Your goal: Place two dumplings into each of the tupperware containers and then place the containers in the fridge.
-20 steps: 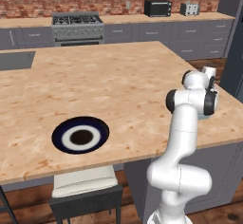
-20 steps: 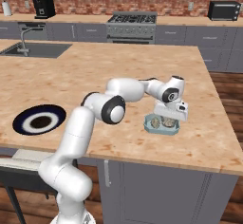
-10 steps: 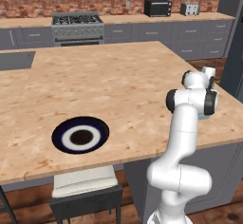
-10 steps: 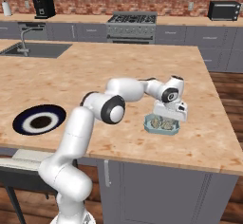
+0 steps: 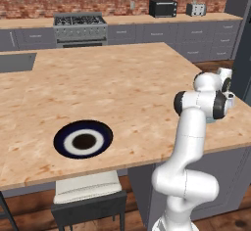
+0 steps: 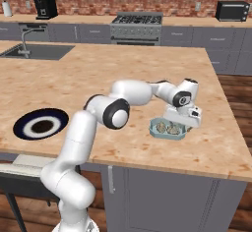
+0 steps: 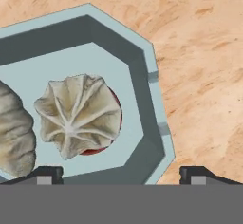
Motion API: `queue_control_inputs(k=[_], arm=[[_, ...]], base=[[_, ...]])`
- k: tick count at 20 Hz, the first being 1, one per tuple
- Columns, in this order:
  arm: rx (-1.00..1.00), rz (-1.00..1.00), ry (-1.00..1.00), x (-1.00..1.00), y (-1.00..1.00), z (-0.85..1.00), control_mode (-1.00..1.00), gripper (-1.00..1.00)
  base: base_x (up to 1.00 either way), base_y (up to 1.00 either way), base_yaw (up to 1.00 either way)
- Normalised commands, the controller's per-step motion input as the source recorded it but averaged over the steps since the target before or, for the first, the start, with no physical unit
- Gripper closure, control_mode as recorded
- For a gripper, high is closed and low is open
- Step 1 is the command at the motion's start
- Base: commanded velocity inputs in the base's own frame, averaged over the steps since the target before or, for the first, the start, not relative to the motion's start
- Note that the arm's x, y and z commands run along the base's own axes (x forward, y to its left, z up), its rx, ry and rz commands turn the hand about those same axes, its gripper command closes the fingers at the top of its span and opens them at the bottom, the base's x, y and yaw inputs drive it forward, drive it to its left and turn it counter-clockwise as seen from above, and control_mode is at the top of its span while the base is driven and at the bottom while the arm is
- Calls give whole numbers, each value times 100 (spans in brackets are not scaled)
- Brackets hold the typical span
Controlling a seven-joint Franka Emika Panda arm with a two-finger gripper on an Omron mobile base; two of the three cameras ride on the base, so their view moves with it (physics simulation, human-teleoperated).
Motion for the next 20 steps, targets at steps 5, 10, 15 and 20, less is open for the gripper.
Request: queue_control_inputs(k=[5, 10, 15, 20], arm=[[0, -6, -1, -29, -29, -6, -100, -100], [0, 0, 0, 0, 0, -13, -100, -100], [0, 0, 0, 1, 0, -13, -100, -100], [0, 0, 0, 6, 1, -18, -100, -100]], base=[[0, 0, 0], [0, 0, 0], [0, 0, 0], [0, 0, 0]])
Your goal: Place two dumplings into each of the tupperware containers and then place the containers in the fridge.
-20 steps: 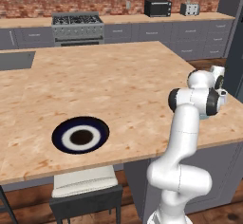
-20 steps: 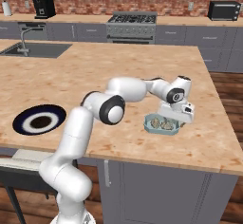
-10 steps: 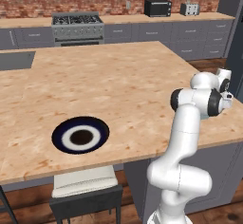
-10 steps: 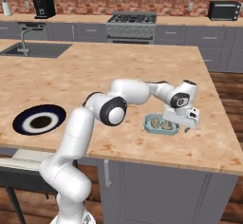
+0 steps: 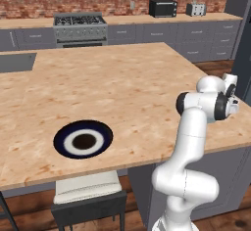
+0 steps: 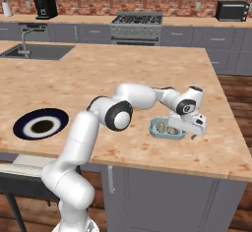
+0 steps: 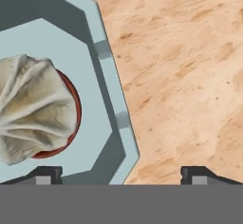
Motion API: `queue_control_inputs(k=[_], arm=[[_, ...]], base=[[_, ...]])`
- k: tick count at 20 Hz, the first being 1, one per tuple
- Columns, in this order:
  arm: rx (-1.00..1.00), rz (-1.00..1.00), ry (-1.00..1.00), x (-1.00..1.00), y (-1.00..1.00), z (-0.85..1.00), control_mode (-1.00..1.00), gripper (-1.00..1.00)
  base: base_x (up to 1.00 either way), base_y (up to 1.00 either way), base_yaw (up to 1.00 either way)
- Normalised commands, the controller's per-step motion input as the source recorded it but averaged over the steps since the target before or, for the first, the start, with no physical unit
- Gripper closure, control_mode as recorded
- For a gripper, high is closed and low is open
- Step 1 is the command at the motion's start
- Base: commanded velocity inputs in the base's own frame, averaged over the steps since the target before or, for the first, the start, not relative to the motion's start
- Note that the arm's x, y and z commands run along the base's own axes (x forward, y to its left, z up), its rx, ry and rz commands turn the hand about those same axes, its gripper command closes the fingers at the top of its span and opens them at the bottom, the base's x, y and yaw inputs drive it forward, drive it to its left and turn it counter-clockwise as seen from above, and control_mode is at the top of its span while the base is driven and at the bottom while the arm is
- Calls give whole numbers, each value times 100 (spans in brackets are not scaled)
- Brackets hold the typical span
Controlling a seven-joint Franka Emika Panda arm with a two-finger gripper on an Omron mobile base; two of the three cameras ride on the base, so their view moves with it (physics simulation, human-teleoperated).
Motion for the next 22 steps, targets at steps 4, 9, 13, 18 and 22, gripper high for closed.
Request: queue_control_inputs(k=[4, 9, 13, 18, 22], arm=[[0, 0, 0, 9, 4, -16, -100, -100], [0, 0, 0, 0, 0, -15, -100, -100], [0, 0, 0, 0, 0, -18, -100, 100], [0, 0, 0, 0, 0, -6, -100, 100], [0, 0, 0, 0, 0, 0, -100, 100]], base=[[0, 0, 0], [0, 0, 0], [0, 0, 0], [0, 0, 0], [0, 0, 0]])
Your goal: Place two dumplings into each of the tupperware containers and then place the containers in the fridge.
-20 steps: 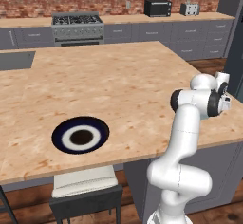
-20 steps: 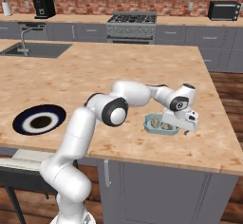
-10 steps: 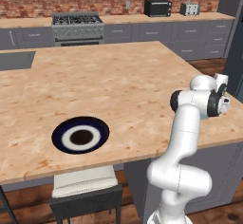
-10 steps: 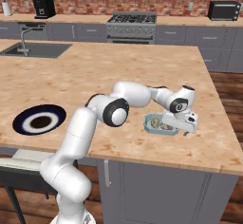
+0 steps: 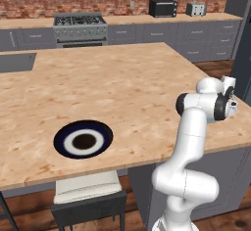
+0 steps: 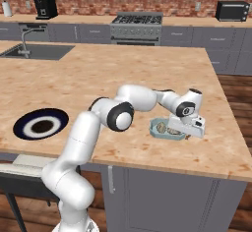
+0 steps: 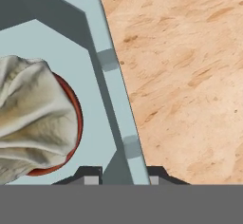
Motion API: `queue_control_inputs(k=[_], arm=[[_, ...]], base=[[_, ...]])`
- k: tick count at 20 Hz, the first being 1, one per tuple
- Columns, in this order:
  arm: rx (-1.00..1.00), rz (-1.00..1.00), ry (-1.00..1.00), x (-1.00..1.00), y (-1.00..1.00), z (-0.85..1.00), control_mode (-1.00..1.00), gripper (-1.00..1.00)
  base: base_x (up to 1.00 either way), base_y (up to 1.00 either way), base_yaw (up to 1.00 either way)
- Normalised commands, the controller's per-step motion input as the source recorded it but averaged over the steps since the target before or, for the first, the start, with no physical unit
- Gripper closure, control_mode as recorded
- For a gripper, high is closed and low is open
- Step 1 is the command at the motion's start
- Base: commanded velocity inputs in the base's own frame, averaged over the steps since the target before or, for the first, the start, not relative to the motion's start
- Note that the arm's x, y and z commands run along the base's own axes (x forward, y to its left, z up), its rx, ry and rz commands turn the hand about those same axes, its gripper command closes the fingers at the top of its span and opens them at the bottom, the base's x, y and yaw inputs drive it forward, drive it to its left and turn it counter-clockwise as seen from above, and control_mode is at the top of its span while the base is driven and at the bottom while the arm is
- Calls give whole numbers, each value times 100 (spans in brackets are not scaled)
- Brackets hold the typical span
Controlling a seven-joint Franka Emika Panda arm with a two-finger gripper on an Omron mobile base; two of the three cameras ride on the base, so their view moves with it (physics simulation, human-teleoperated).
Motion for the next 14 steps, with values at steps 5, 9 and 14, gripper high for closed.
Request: queue_control_inputs(k=[5, 9, 14], arm=[[0, -4, 0, -16, 0, 21, -100, 100], [0, -9, -7, -46, 16, 64, -100, 100], [-2, -16, -13, -41, 69, 79, -100, 100]], base=[[0, 0, 0], [0, 0, 0], [0, 0, 0]])
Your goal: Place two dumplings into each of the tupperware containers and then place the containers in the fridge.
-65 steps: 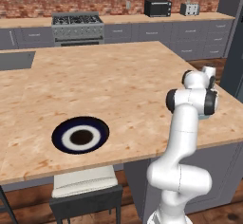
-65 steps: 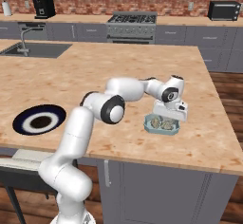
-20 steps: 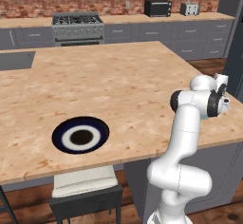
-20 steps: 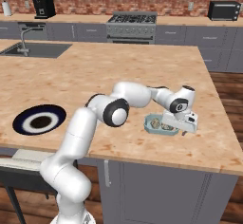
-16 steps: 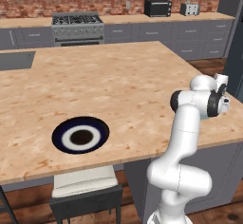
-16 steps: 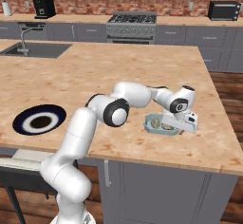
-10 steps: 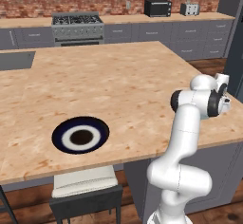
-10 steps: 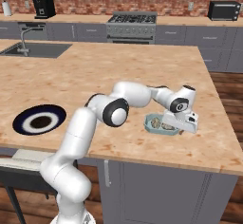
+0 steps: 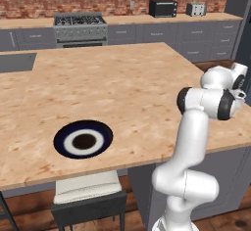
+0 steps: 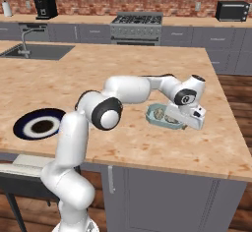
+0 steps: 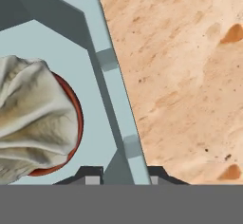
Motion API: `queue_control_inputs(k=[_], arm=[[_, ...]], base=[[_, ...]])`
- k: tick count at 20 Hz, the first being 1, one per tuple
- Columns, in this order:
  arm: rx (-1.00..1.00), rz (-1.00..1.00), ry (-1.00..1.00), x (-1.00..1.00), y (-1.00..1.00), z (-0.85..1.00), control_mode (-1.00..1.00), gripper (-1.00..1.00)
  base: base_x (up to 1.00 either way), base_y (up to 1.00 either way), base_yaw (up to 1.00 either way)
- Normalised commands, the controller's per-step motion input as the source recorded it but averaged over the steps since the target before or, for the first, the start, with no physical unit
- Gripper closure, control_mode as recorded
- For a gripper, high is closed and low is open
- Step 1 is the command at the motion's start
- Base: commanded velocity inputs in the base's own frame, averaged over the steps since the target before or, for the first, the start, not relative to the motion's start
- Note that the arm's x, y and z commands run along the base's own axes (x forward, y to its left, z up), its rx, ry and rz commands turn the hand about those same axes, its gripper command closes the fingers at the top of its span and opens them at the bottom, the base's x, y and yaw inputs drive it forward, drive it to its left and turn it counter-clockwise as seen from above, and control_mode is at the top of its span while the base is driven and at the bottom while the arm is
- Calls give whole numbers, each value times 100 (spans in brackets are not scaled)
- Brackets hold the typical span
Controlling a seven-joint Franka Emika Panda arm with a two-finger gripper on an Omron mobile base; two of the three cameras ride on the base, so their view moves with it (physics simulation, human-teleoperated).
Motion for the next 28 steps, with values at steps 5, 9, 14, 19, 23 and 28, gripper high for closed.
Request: queue_control_inputs(k=[5, 9, 14, 19, 23, 28], arm=[[-11, -16, -1, -45, 99, 82, -100, 100], [-10, -13, 9, -46, 100, 70, -100, 100], [-8, -8, 14, -69, 100, 59, -100, 100], [-1, -18, 3, -59, 100, 50, -100, 100], [0, -39, 0, -82, 100, 30, -100, 100], [3, -44, 0, -72, 89, 39, -100, 100]], base=[[0, 0, 0], [0, 0, 0], [0, 0, 0], [0, 0, 0], [0, 0, 0], [0, 0, 0]])
